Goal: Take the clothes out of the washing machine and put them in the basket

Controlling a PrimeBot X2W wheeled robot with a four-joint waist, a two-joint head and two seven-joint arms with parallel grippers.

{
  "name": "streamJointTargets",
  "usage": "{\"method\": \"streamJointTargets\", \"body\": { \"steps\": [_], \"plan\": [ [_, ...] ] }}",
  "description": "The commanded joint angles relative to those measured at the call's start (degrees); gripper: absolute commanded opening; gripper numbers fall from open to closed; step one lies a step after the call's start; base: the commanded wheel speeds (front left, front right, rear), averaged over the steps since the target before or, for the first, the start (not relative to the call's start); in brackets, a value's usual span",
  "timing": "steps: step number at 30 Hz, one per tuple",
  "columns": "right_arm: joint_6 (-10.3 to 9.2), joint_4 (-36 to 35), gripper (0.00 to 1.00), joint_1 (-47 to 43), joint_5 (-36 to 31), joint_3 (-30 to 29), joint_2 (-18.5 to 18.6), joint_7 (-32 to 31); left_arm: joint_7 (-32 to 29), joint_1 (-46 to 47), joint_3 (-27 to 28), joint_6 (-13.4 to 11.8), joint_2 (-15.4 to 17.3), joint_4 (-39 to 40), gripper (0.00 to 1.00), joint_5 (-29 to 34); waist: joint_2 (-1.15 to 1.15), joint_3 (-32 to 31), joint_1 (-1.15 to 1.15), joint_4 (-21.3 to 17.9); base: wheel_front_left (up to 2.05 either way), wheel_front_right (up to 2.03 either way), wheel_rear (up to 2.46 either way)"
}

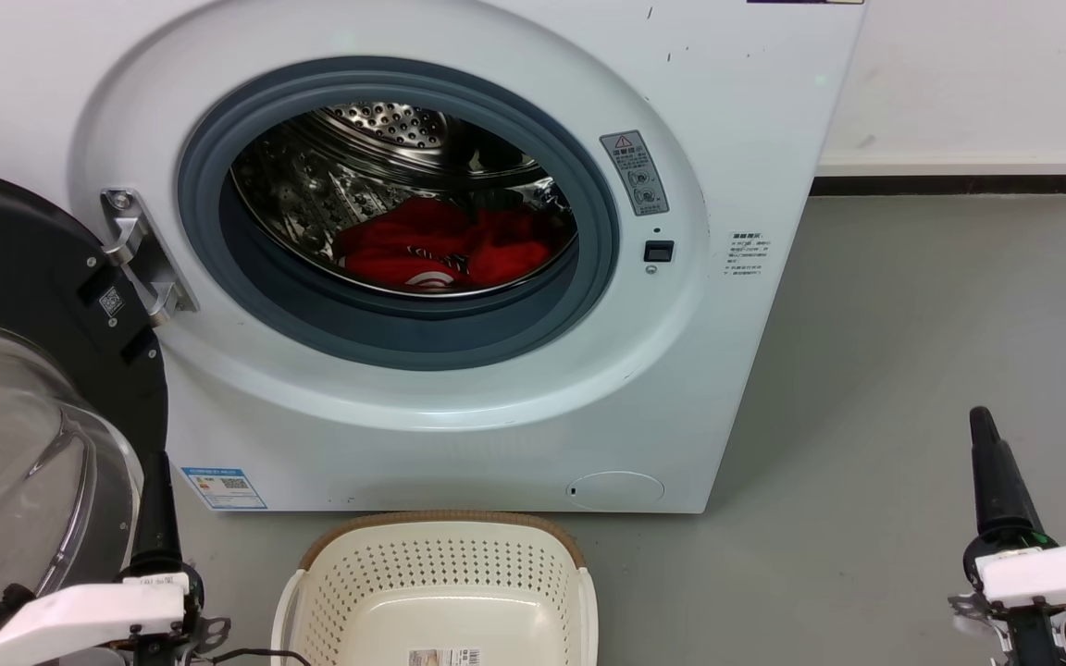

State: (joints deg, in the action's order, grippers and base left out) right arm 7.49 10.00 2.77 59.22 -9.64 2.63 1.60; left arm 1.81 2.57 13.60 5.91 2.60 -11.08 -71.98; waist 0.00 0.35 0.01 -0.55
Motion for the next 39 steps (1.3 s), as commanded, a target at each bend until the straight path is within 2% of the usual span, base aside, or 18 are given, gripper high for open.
{"method": "streamJointTargets", "body": {
  "steps": [1, 7, 12, 19, 39],
  "plan": [
    [0.0, -2.97, 1.0, 1.05, -5.77, 0.28, 0.26, 0.89, 0.75, 0.87, 0.58, -1.18, 0.18, 2.88, 1.0, 3.9, 0.0, 0.07, -0.01, -0.01, 0.0, 0.0, 0.0],
    [0.0, -6.14, 1.0, 0.58, -15.36, 1.42, 0.27, 2.11, 1.99, 0.13, -0.74, -4.75, 0.2, 8.27, 1.0, 11.68, 0.0, 0.21, -0.01, -0.06, 0.0, 0.0, 0.0],
    [0.0, -8.65, 1.0, 0.12, -22.87, 2.61, 0.28, 3.09, 2.95, -0.83, -2.93, -6.35, 0.23, 11.79, 1.0, 17.61, 0.0, 0.3, -0.01, -0.18, 0.0, 0.0, 0.0],
    [0.0, -10.52, 1.0, -0.46, -30.56, 3.95, 0.29, 4.36, 4.21, -2.07, -5.09, -6.52, 0.24, 14.28, 1.0, 25.12, 0.0, 0.39, -0.01, -0.56, 0.0, 0.0, 0.0],
    [0.0, -12.15, 1.0, -2.27, -46.65, 5.69, 0.32, 7.42, 7.23, -3.54, -12.85, -7.97, 0.65, 16.29, 1.0, 46.34, 0.0, 0.64, -0.01, -1.68, 0.0, 0.0, 0.0]
  ]
}}
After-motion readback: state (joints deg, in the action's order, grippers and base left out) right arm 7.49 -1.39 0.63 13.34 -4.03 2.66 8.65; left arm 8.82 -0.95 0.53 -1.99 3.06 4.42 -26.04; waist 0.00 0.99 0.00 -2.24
